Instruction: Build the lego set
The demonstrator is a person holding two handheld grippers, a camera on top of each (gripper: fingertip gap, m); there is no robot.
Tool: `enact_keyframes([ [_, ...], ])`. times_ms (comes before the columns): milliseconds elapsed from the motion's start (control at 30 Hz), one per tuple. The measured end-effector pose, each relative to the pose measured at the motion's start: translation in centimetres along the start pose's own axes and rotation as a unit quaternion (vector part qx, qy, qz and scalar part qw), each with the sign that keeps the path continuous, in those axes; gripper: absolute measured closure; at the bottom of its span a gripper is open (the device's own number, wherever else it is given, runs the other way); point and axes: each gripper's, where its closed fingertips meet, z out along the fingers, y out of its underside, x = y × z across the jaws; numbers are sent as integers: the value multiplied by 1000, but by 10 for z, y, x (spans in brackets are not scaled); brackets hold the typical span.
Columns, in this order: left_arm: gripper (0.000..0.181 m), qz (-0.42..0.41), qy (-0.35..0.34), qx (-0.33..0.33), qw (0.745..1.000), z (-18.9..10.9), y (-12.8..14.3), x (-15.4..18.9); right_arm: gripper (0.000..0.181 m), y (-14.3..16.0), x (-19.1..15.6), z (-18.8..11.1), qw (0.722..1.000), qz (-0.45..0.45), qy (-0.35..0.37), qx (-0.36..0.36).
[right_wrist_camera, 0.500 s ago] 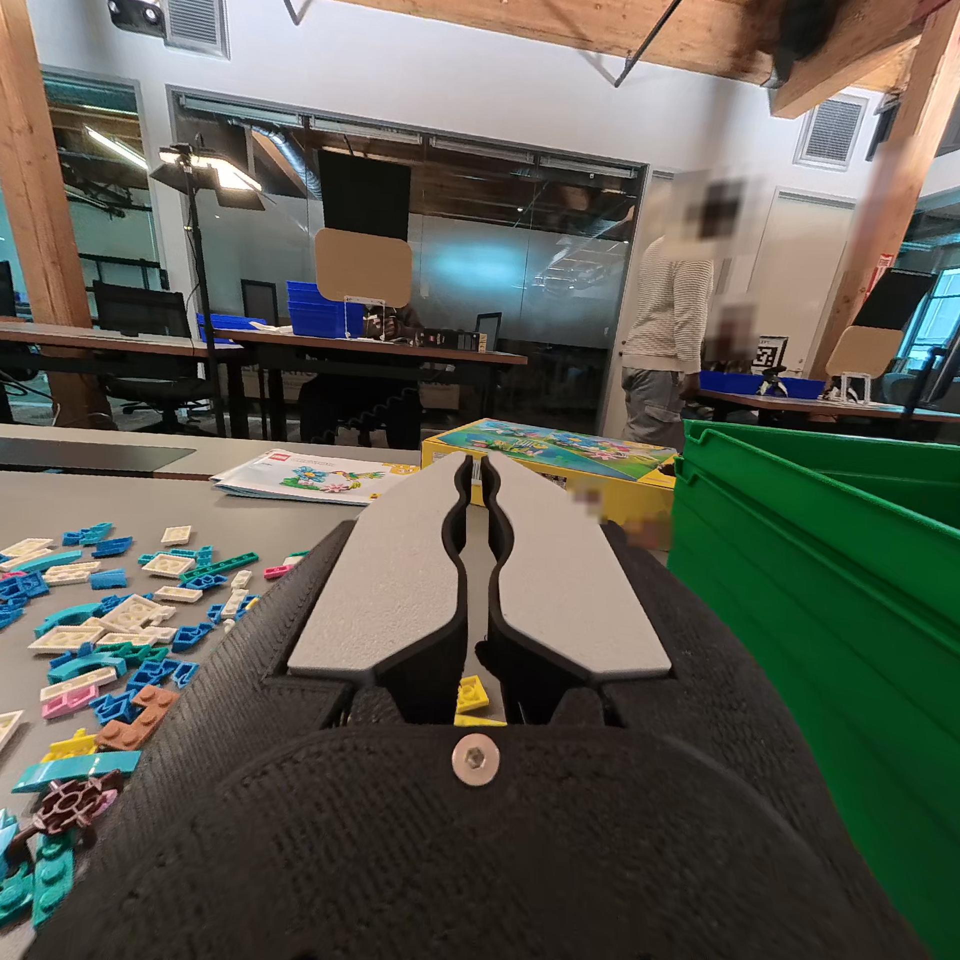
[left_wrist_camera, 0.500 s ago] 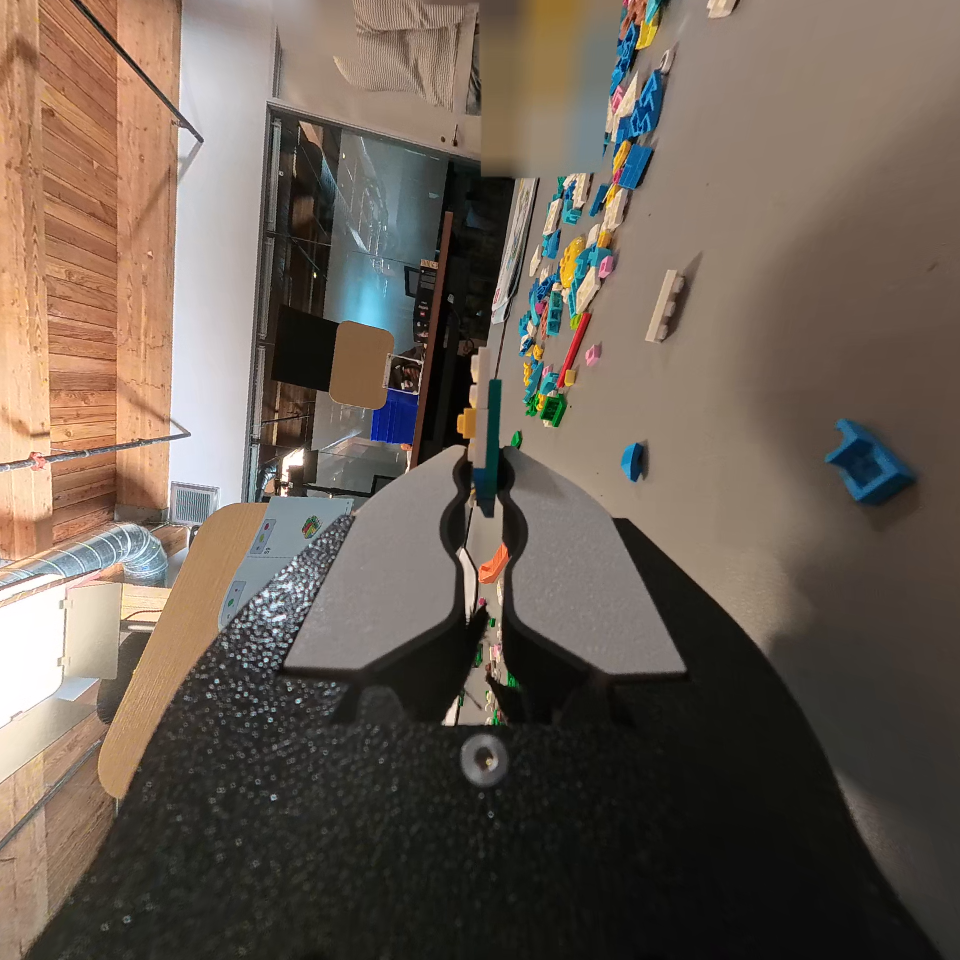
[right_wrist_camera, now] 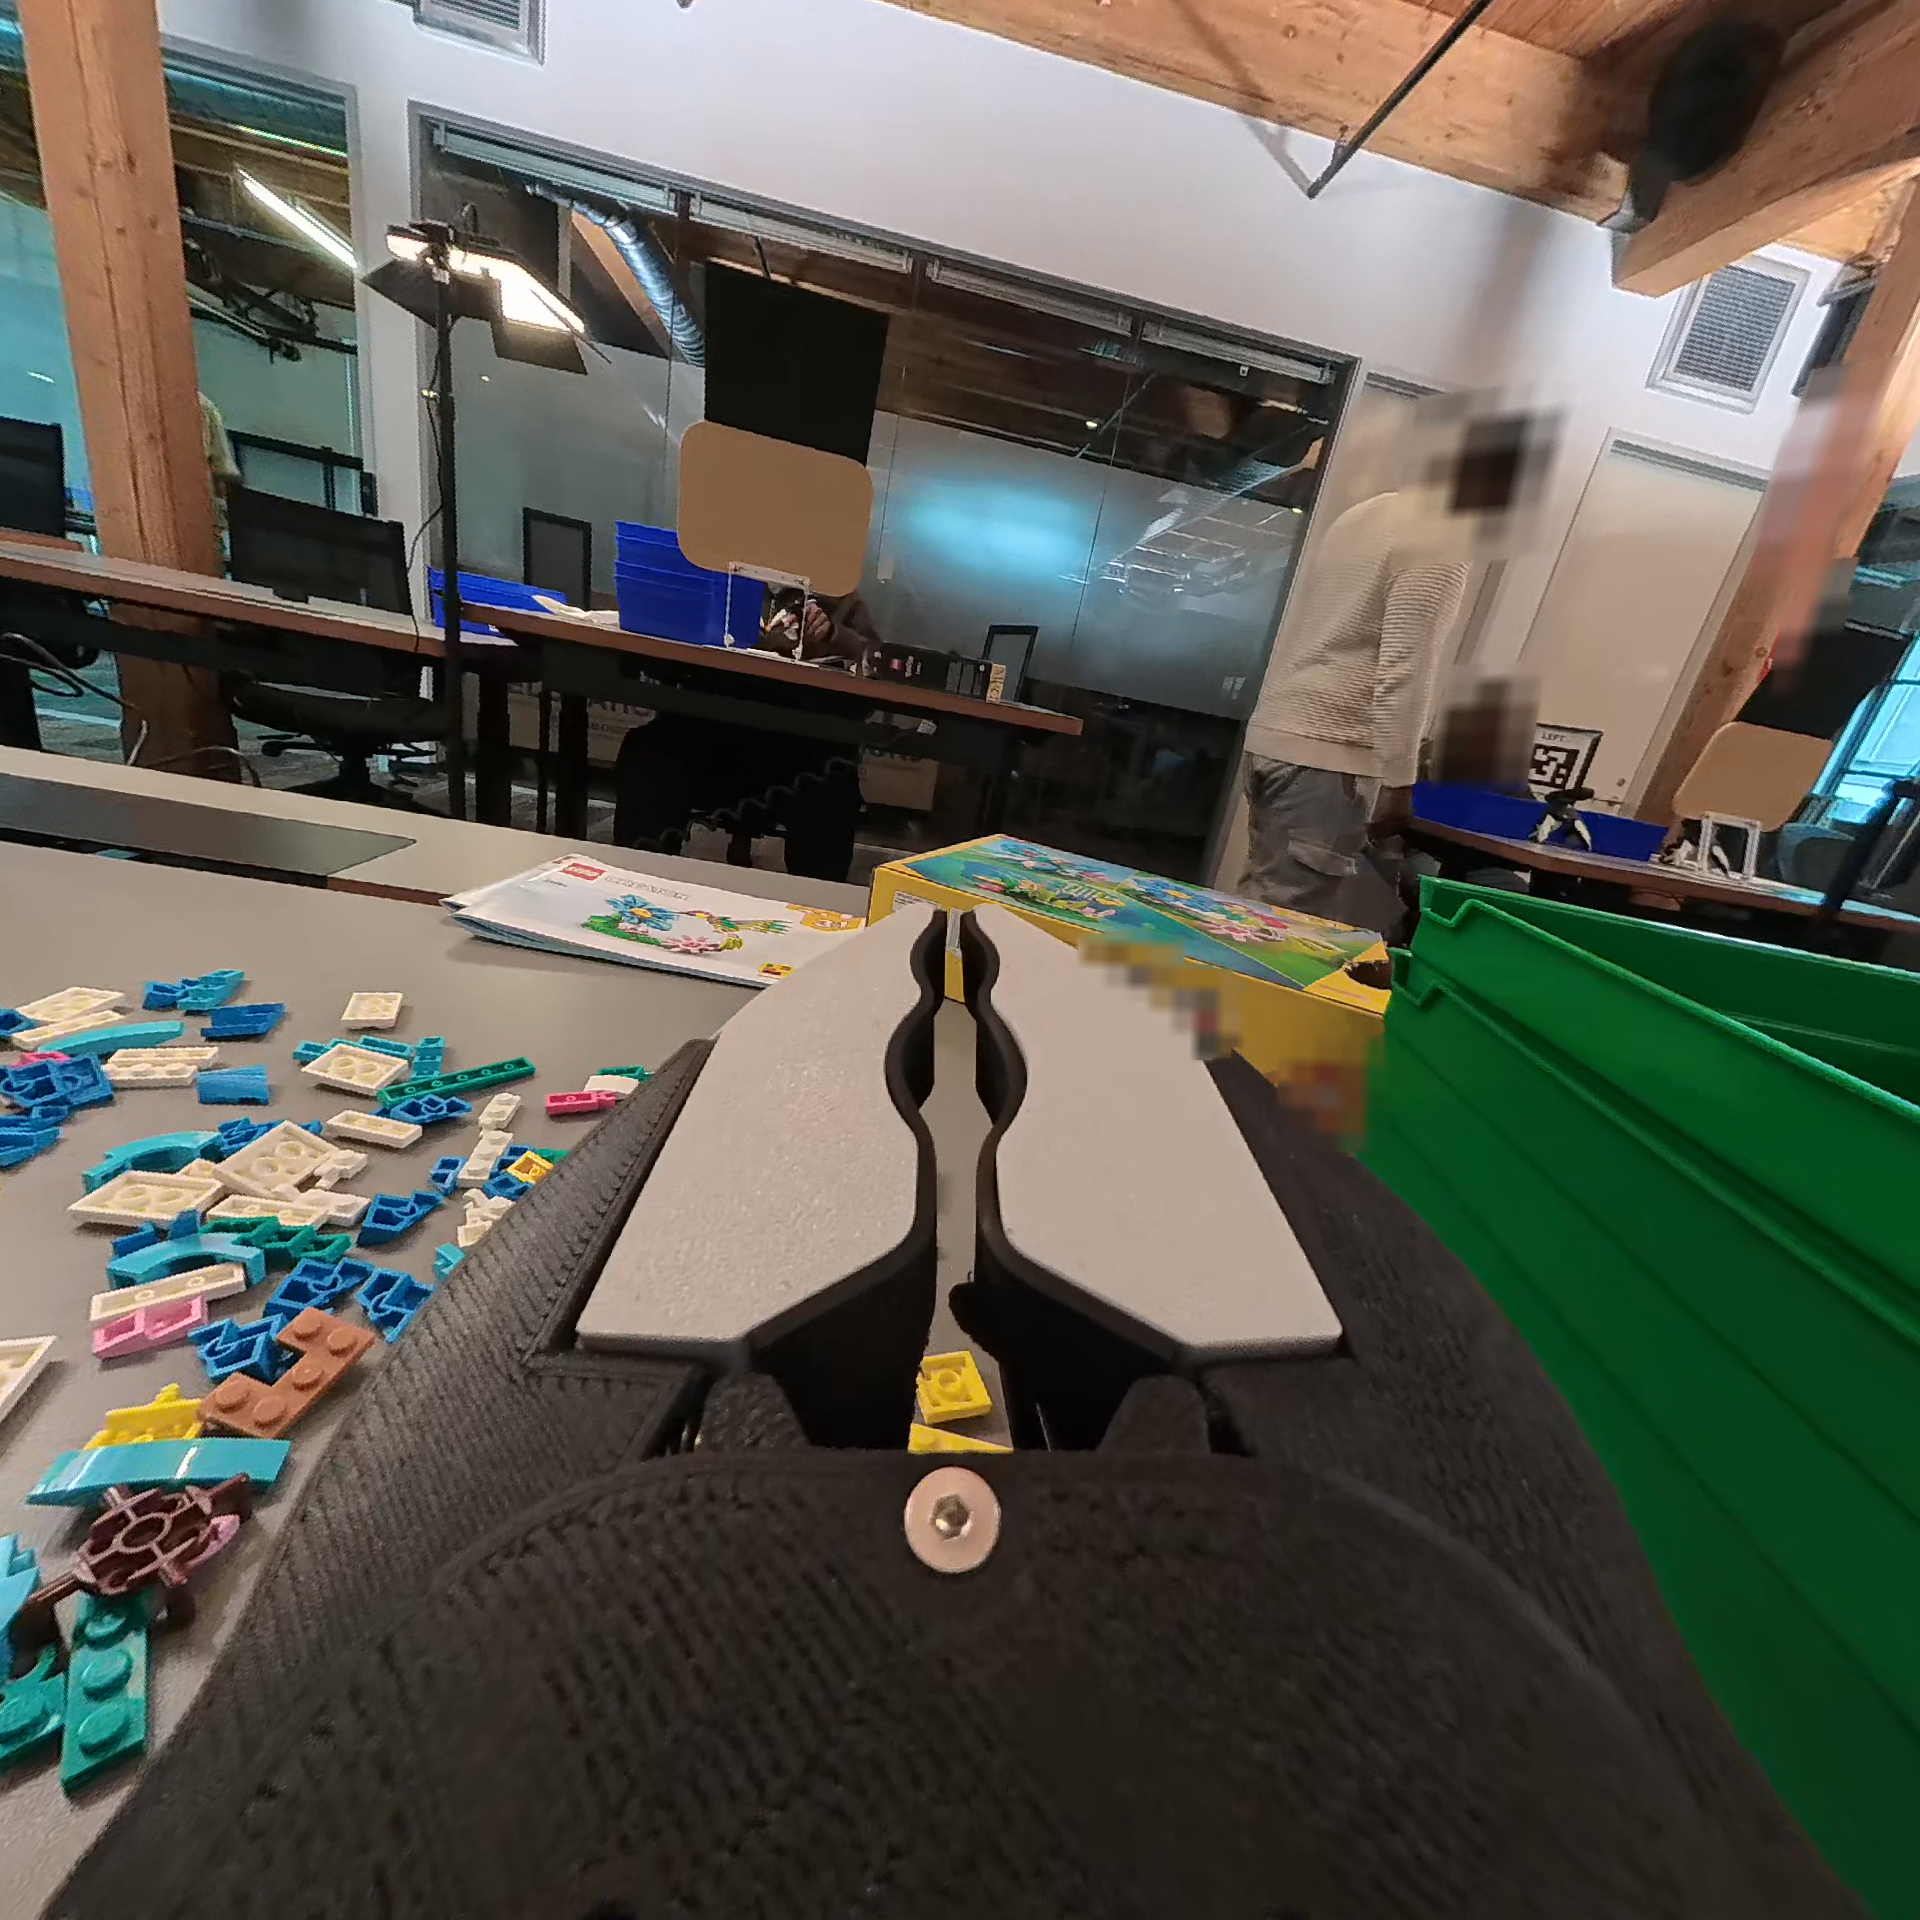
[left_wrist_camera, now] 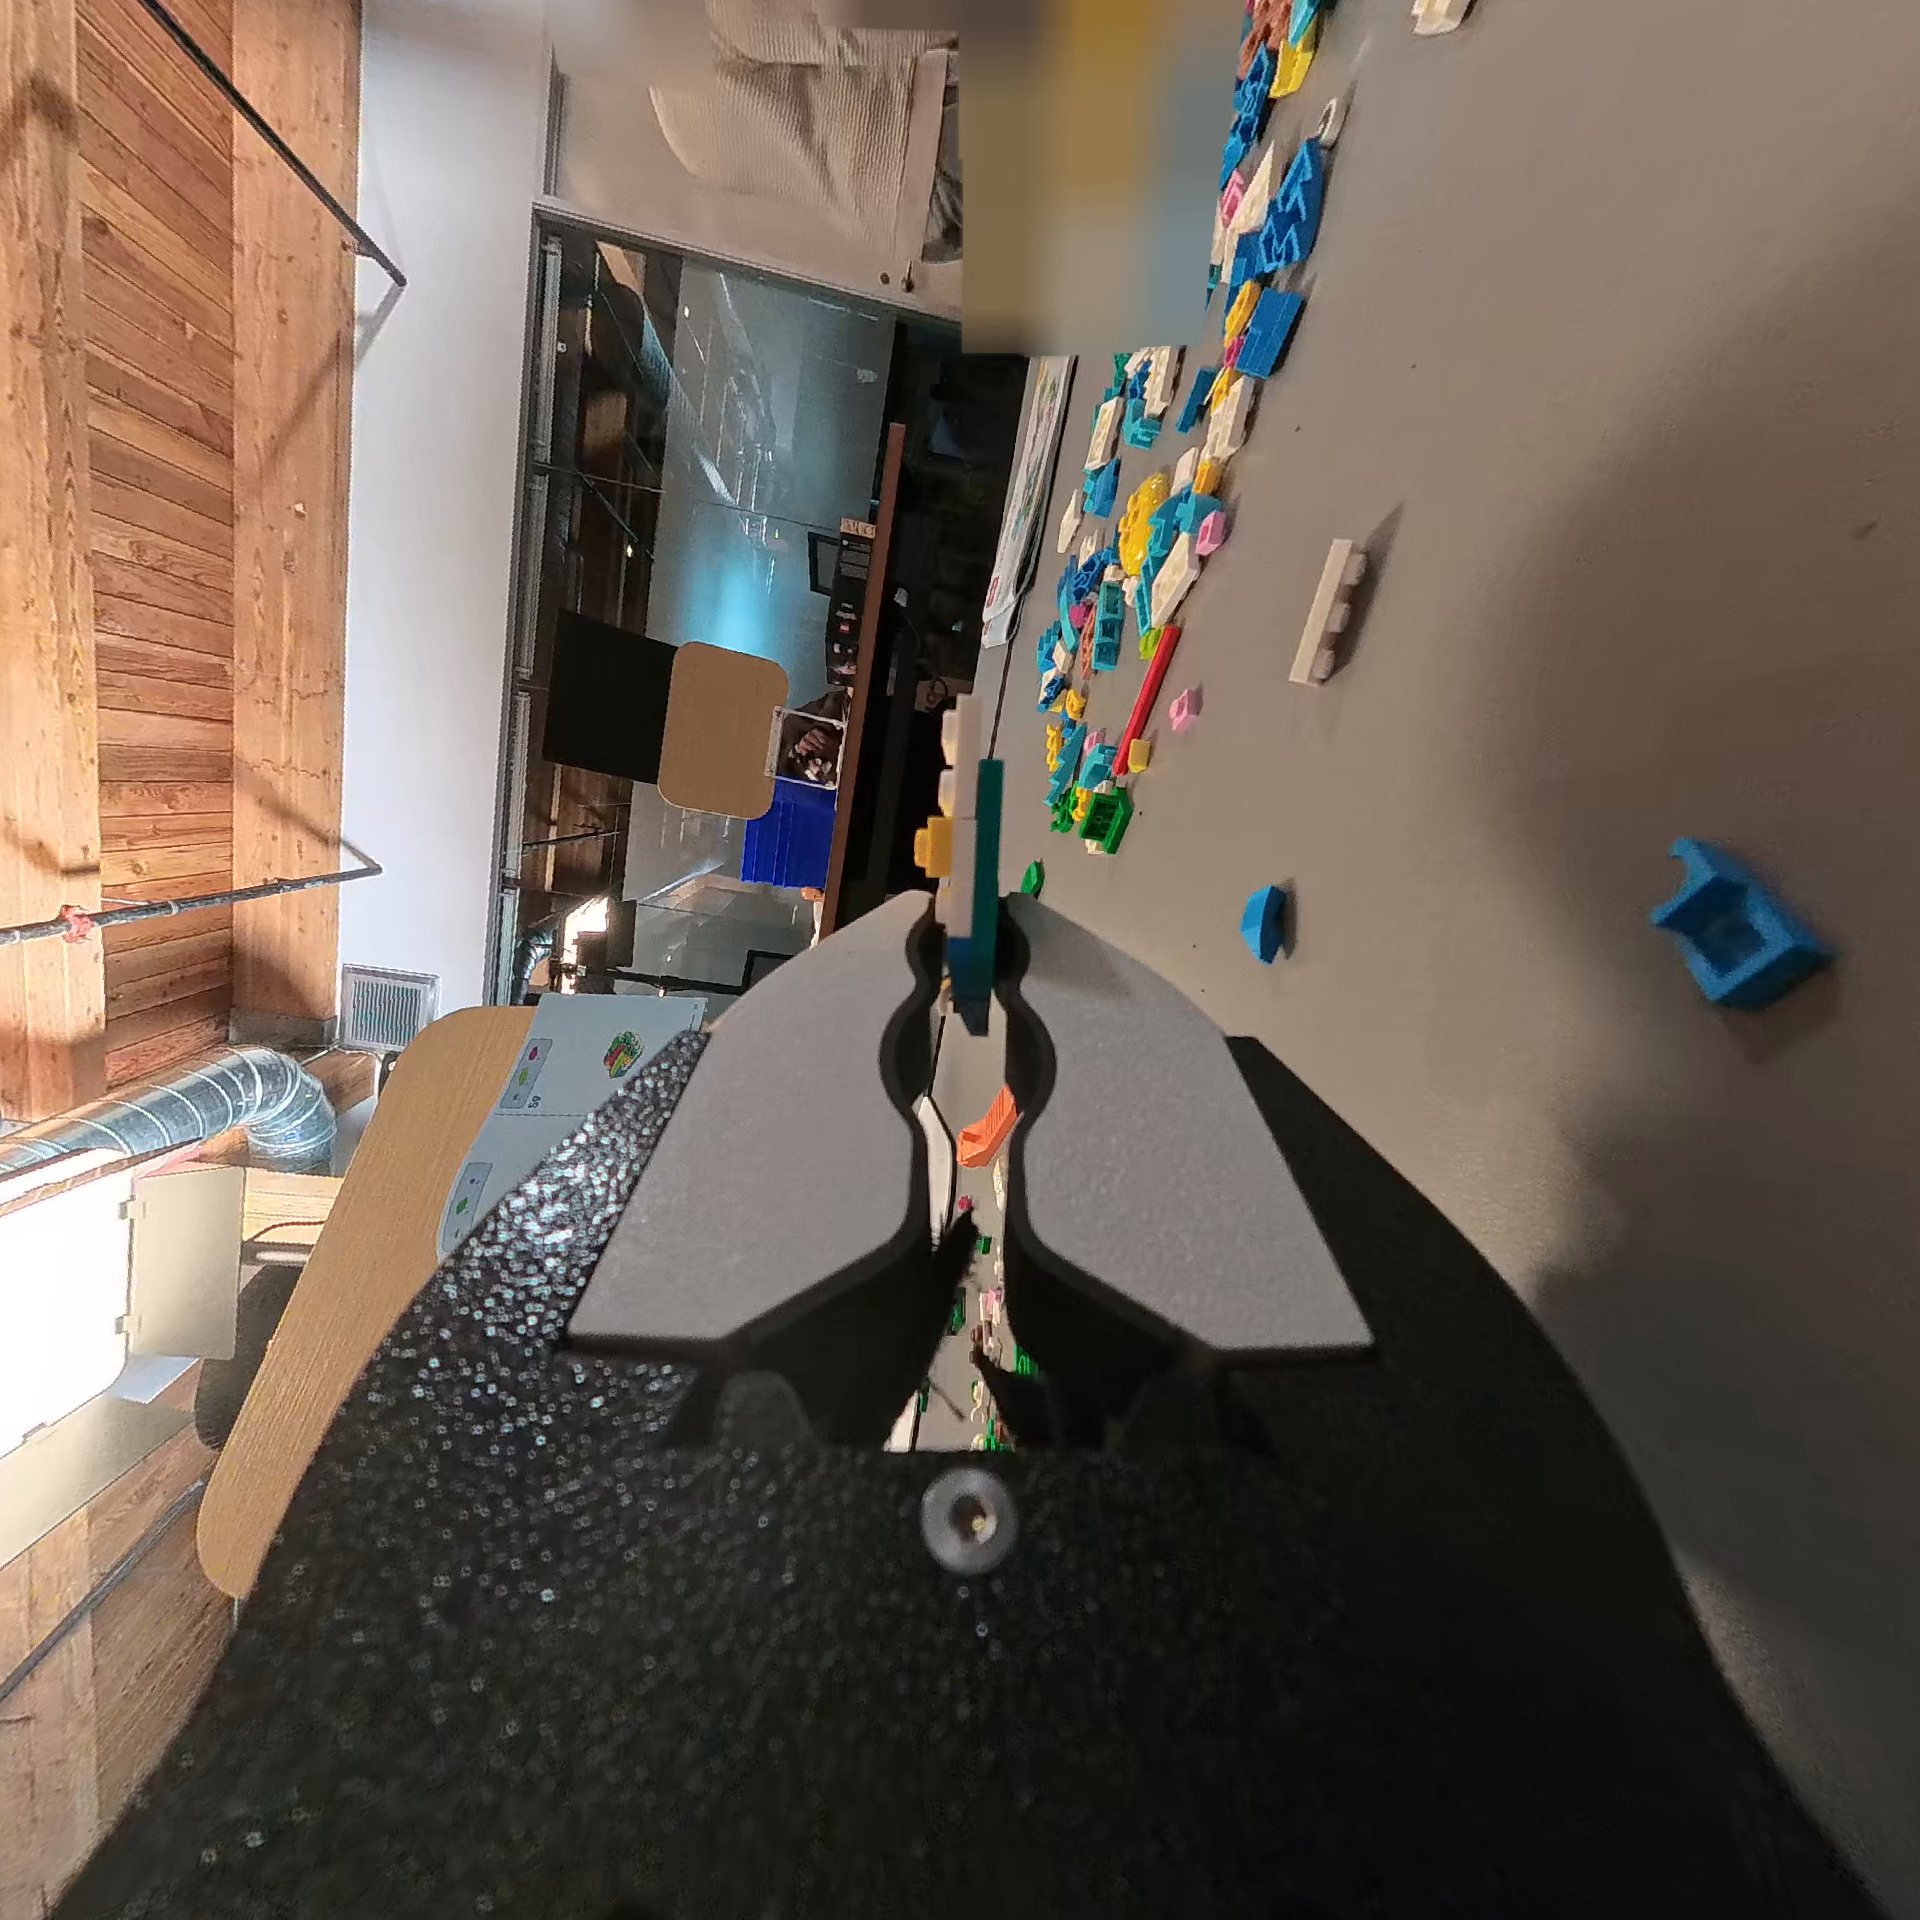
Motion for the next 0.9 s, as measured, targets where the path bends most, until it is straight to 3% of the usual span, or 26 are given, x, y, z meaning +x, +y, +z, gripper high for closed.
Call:
enact_keyframes([
  [900,173,5,-1,-1,1000,0,0,0,180,0,-12,-1,999,-22,-26,1],
])
